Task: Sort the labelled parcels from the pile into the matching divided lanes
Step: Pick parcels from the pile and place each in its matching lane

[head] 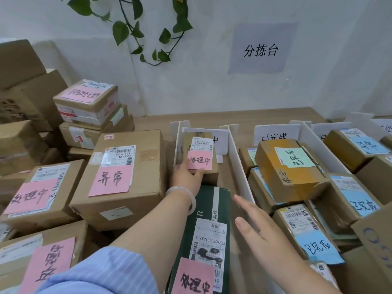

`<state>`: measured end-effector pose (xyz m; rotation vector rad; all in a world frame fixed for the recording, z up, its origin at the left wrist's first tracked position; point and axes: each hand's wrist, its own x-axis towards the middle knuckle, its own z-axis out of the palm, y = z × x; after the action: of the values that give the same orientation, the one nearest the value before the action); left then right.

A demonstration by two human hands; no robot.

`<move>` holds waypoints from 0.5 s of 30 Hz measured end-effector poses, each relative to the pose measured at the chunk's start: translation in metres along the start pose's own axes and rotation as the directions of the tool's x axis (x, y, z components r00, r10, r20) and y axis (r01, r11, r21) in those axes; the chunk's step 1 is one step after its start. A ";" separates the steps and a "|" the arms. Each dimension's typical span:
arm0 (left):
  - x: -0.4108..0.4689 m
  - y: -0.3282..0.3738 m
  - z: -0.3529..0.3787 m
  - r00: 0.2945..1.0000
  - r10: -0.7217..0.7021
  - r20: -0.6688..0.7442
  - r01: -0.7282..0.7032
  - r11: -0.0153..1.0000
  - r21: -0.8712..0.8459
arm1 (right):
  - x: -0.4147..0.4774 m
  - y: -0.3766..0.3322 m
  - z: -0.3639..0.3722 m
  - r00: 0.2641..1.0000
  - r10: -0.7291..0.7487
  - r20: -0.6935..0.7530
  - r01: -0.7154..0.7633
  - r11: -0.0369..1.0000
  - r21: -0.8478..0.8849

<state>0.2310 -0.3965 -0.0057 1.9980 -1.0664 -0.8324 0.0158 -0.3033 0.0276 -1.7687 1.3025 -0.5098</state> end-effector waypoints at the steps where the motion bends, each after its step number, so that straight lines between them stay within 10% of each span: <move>1: -0.006 0.001 -0.001 0.999 0.032 -0.003 -0.032 0.999 0.037 | -0.002 -0.001 -0.001 1.000 -0.005 -0.015 0.005 1.000 -0.017; 15: -0.165 -0.018 -0.118 0.863 0.500 0.075 -0.493 0.800 0.342 | -0.032 -0.060 0.025 0.993 -0.095 -0.069 0.086 0.989 -0.122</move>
<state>0.2572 -0.2120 0.0774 1.8479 -1.7297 -0.3515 0.0566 -0.2592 0.0684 -1.9307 1.3322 -0.5635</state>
